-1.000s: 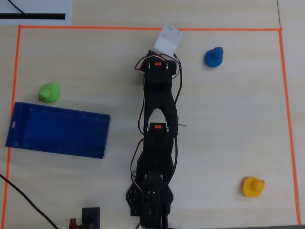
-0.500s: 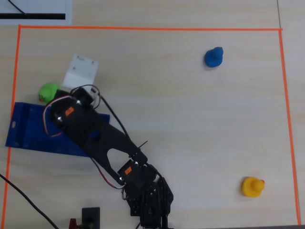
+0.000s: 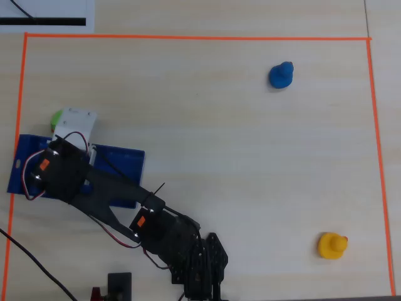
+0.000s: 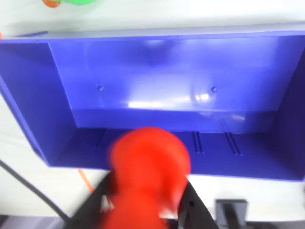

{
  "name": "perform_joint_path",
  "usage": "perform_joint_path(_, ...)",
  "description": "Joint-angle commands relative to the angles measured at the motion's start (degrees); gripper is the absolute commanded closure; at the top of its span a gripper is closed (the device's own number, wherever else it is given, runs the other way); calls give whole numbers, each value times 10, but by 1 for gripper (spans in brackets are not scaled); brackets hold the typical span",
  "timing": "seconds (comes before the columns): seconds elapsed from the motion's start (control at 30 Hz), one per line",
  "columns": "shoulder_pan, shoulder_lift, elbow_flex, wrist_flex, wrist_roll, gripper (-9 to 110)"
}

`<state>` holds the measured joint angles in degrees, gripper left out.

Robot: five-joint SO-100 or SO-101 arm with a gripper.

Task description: Grasp red duck and put it into box.

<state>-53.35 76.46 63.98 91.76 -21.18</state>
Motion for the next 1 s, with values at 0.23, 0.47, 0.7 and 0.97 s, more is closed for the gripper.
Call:
perform_joint_path(0.23, 172, 60, -162, 54, -142, 84)
perform_joint_path(0.47, 438, 139, -49, -105, -333, 101)
perform_joint_path(0.7, 513, 349, 549, -351, -461, 101)
perform_joint_path(0.97, 525, 763, 1013, -442, -483, 101)
